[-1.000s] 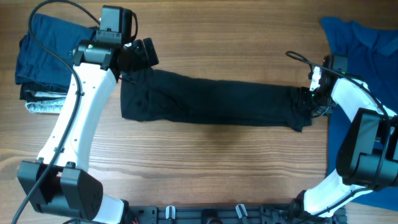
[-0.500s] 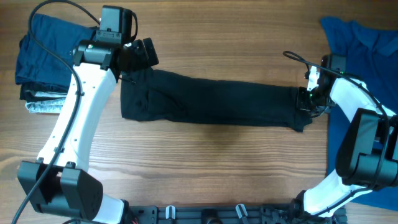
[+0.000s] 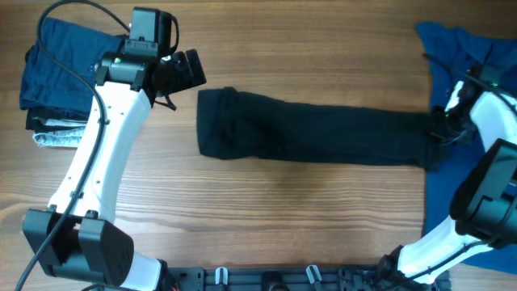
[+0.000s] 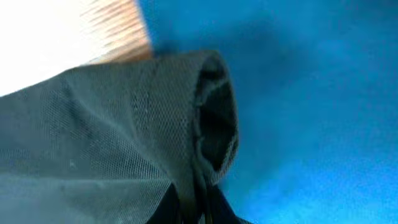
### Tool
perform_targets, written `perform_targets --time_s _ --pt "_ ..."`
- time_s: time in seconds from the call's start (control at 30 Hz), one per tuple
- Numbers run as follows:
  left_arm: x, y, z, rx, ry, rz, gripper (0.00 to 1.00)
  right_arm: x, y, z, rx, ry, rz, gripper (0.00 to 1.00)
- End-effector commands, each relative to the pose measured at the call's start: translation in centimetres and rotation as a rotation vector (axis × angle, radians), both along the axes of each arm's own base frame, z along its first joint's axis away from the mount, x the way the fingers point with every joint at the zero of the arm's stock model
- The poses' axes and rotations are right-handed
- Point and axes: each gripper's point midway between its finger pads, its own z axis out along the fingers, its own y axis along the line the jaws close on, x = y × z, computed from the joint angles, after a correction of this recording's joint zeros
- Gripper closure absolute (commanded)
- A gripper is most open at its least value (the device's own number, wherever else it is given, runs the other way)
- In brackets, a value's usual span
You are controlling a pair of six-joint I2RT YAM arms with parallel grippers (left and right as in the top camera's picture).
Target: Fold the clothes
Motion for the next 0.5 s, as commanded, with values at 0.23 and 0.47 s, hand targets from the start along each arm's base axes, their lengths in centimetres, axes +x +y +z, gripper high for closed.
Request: perform_targets --time_s 0.23,0.47 --pt "0.0 0.4 -0.3 0.013 0.005 0.015 0.00 4.6 8.8 9.9 0.252 -0.151 0.167 0.95" --pt "0.0 0.4 -0.3 0.013 0.005 0.015 0.00 3.3 17.8 9.9 0.355 -0.053 0.252 0.96"
